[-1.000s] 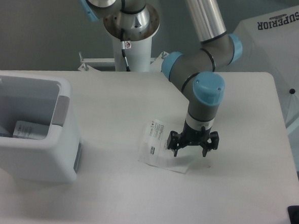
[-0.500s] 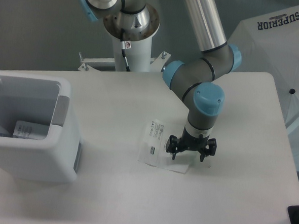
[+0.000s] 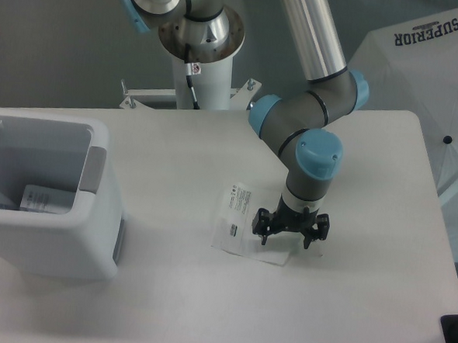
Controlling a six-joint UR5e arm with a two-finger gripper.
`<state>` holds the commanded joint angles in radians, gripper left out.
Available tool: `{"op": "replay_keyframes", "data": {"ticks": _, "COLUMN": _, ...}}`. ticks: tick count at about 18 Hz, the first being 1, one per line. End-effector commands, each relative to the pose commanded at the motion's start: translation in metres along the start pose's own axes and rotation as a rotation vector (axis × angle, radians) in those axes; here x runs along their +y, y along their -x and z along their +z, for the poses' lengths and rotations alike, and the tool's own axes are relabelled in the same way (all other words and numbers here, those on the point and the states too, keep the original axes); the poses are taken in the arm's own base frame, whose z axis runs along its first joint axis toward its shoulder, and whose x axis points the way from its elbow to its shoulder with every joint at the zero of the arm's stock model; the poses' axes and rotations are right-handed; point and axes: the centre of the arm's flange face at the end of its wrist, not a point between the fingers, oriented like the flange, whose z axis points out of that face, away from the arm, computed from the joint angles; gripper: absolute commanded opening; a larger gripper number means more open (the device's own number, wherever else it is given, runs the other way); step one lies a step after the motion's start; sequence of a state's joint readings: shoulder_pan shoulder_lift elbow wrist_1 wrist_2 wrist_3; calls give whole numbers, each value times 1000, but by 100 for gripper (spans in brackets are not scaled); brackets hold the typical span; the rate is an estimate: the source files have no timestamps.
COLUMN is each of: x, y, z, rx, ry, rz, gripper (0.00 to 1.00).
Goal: Place the trash in the trash can
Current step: 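Lower the gripper onto the bag and pinch its edge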
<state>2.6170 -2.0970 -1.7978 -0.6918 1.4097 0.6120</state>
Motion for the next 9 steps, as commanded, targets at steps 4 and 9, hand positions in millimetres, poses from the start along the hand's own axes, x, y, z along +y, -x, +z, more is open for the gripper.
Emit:
{"op": "replay_keyframes", "data": {"ticks": 4, "x": 1, "y": 0, "z": 1, "rx": 0, "ry": 3, "rz": 0, "gripper": 89}}
{"op": "replay_keyframes", "data": {"ticks": 9, "x": 1, "y": -2, "z": 1, "rx": 1, "ry": 3, "rz": 0, "gripper": 78}}
